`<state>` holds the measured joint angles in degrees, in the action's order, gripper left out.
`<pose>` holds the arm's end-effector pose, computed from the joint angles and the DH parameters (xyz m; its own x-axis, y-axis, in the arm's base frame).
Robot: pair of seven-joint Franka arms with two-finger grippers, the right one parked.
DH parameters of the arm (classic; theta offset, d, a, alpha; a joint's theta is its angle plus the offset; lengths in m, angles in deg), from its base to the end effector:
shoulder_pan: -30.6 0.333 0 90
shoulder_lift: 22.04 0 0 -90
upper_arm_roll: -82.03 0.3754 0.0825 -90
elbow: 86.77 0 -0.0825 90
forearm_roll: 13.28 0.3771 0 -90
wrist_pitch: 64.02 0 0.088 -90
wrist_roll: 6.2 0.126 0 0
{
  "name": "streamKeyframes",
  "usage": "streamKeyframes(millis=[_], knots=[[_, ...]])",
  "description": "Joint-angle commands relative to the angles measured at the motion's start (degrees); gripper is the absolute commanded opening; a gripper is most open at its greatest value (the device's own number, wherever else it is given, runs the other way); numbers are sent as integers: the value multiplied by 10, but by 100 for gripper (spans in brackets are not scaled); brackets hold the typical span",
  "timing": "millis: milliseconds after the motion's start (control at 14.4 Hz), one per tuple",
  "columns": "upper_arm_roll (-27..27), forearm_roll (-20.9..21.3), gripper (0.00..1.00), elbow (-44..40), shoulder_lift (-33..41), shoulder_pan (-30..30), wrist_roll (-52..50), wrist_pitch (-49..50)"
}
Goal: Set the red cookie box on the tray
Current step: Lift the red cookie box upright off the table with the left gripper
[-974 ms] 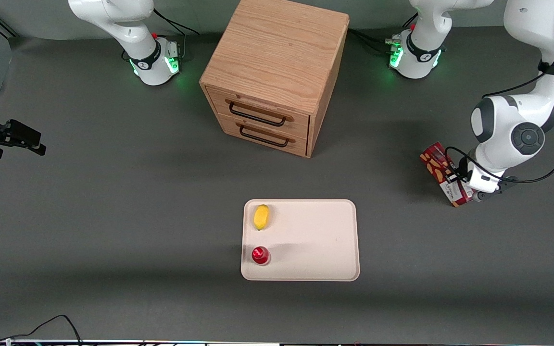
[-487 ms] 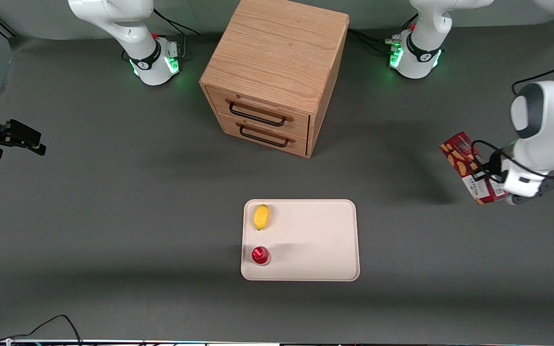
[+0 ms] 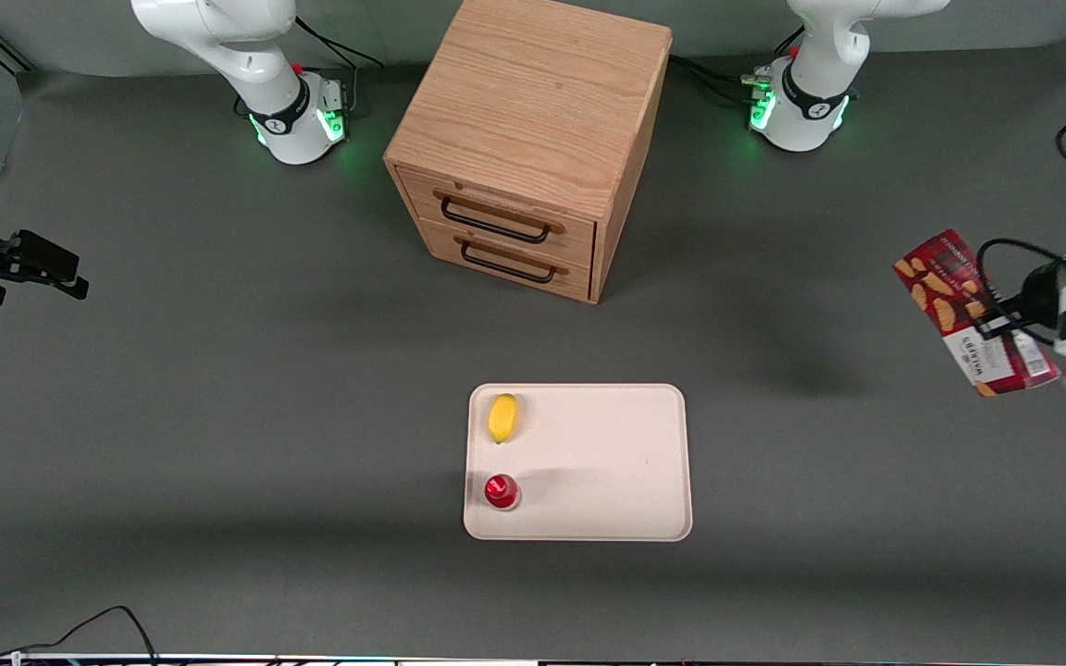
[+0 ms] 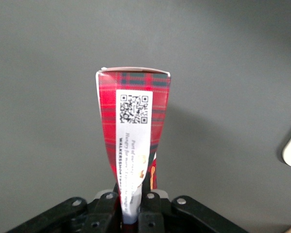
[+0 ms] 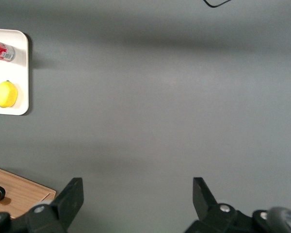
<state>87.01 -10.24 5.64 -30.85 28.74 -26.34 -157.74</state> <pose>0.5946 0.0351 0.5630 0.9148 0.3914 -0.0996 0.3813 -0.9183 -0.1061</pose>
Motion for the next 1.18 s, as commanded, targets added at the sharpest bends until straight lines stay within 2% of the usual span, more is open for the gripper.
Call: streamKeyframes(millis=[0, 139, 348, 1113], knots=[[-1, 4, 0, -85, -5, 1, 14, 62], [-1, -1, 0, -135, -5, 2, 13, 86], [-3, -2, 0, -164, -5, 2, 12, 95], [-137, -4, 0, -167, -15, -2, -90, 81]])
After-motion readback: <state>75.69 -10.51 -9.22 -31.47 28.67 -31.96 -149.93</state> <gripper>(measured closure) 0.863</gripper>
